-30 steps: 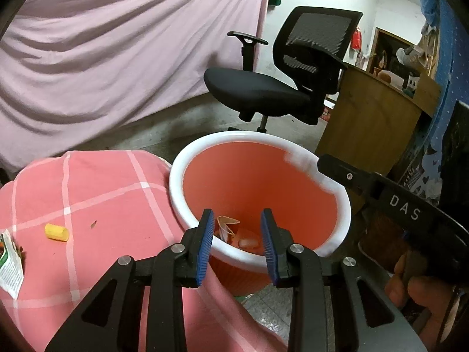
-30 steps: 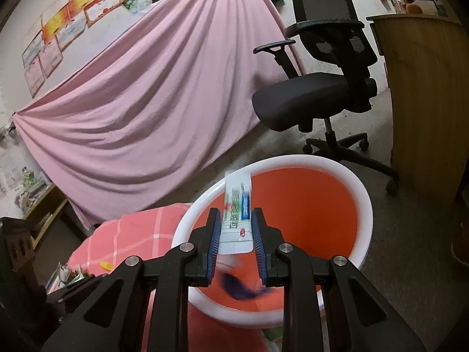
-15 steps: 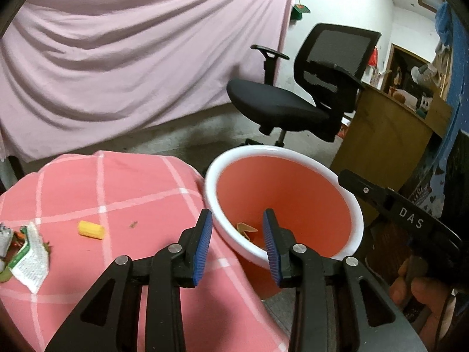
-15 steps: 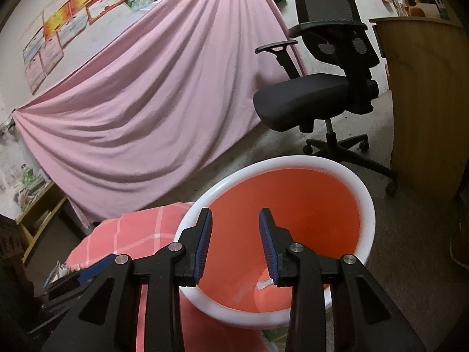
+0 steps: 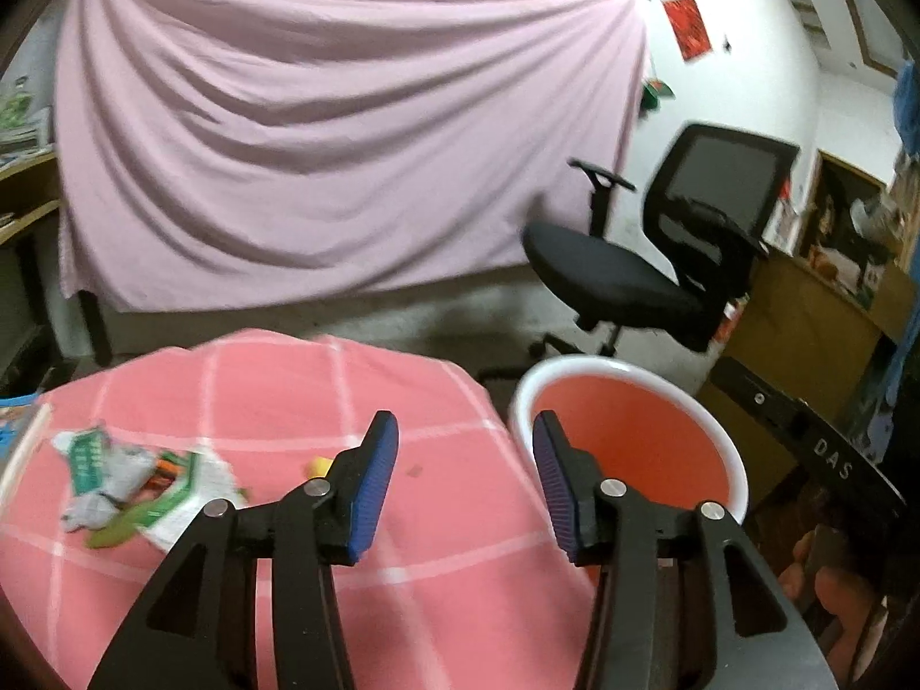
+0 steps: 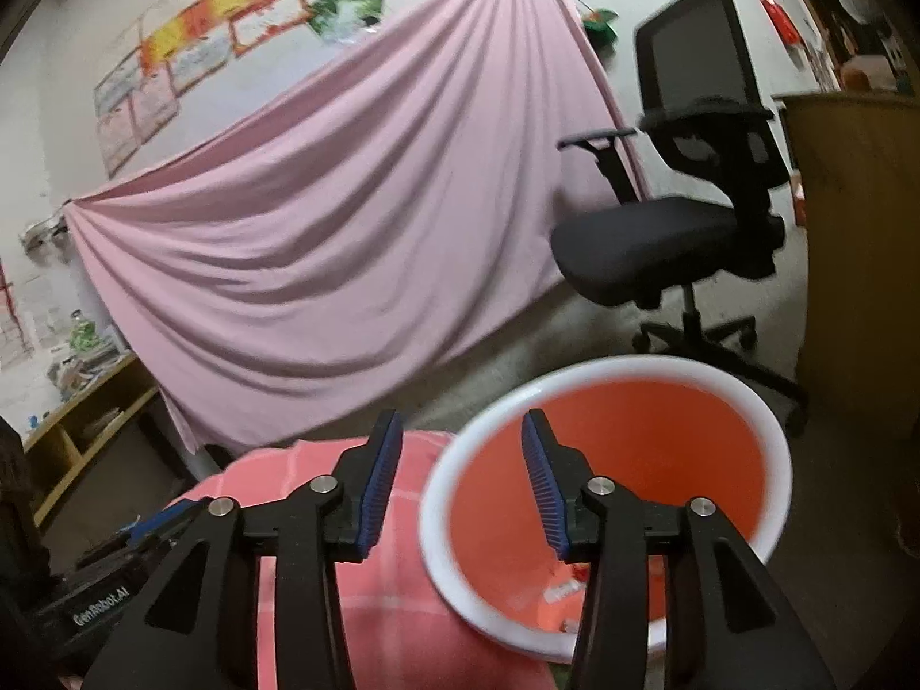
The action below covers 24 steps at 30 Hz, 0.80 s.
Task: Collect trash
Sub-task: 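Move both tools back over the remaining trash on the table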
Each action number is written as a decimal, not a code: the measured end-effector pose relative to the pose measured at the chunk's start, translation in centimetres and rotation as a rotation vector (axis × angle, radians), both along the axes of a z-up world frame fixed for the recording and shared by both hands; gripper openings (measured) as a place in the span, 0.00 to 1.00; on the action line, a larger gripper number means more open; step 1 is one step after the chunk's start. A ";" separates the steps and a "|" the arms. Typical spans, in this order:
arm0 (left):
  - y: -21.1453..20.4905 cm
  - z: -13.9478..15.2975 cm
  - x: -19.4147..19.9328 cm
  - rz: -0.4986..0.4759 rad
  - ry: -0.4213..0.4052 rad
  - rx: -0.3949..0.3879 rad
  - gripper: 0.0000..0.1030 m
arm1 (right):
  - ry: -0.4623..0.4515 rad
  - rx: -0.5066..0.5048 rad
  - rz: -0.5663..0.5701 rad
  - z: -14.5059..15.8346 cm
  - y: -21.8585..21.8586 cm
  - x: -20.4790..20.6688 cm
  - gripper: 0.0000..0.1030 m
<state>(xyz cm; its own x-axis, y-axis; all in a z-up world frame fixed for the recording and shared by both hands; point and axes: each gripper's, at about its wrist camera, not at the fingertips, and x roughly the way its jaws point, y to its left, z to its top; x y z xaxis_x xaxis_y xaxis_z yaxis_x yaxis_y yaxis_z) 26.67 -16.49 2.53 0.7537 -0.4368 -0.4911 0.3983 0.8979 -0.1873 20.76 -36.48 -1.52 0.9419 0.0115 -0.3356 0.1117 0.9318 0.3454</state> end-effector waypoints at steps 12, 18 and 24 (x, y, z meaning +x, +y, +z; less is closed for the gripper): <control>9.7 1.5 -3.1 0.247 -0.184 -0.046 0.49 | -0.209 -0.071 0.082 1.9 6.3 -0.4 0.77; 13.6 1.0 -4.6 0.350 -0.264 -0.041 0.83 | -0.276 -0.121 0.152 2.0 9.3 -0.5 0.95; 18.4 0.0 -6.5 0.467 -0.337 -0.098 0.98 | -0.321 -0.200 0.206 1.7 11.8 -1.1 1.00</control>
